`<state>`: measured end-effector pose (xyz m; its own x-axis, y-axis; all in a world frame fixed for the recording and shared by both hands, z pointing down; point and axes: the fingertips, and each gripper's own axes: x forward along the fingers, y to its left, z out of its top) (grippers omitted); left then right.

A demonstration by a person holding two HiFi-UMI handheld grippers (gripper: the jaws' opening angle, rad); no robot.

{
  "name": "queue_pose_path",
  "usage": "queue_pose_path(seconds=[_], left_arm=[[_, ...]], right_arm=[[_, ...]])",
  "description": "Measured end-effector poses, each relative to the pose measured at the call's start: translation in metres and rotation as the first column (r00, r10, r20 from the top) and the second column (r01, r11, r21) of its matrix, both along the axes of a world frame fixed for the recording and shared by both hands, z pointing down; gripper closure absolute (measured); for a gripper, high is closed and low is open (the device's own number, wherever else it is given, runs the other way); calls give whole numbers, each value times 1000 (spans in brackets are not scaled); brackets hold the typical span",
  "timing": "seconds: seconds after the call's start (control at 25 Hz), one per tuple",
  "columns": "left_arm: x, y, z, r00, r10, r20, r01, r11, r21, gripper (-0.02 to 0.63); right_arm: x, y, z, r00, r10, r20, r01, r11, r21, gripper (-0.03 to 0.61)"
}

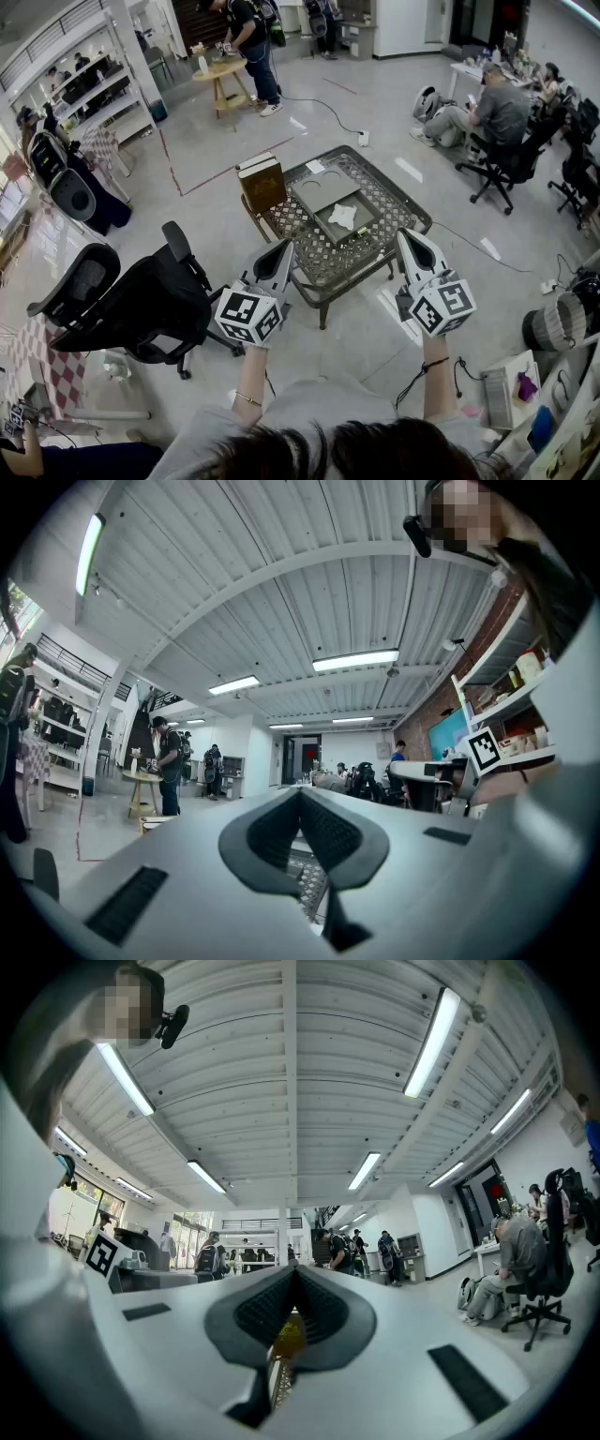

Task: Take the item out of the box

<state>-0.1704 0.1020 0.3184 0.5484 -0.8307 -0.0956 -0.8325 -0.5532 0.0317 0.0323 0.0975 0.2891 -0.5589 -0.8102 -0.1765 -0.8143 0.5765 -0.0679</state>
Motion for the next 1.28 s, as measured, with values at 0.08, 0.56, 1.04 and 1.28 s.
queue_pose_path(seconds=[0.08, 0.56, 1.04, 1.28], left_arm=[[0, 0, 1, 1000, 0, 2, 0, 1000, -3, 597], [19, 7, 4, 1000, -16, 20, 16, 1000, -3, 597], [51, 12, 15, 998, -30, 58, 32, 999, -35, 597], [54, 1, 17, 998, -27, 51, 30, 998, -48, 597]], right_arm=[[4, -1, 4, 1000, 10, 0, -10, 1000, -1, 558], [27, 3, 10, 1000, 6, -3, -6, 1000, 19, 557], [50, -3, 17, 1000, -16, 22, 16, 1000, 5, 557], [56, -15, 23, 1000, -5, 22, 6, 1000, -18, 557]])
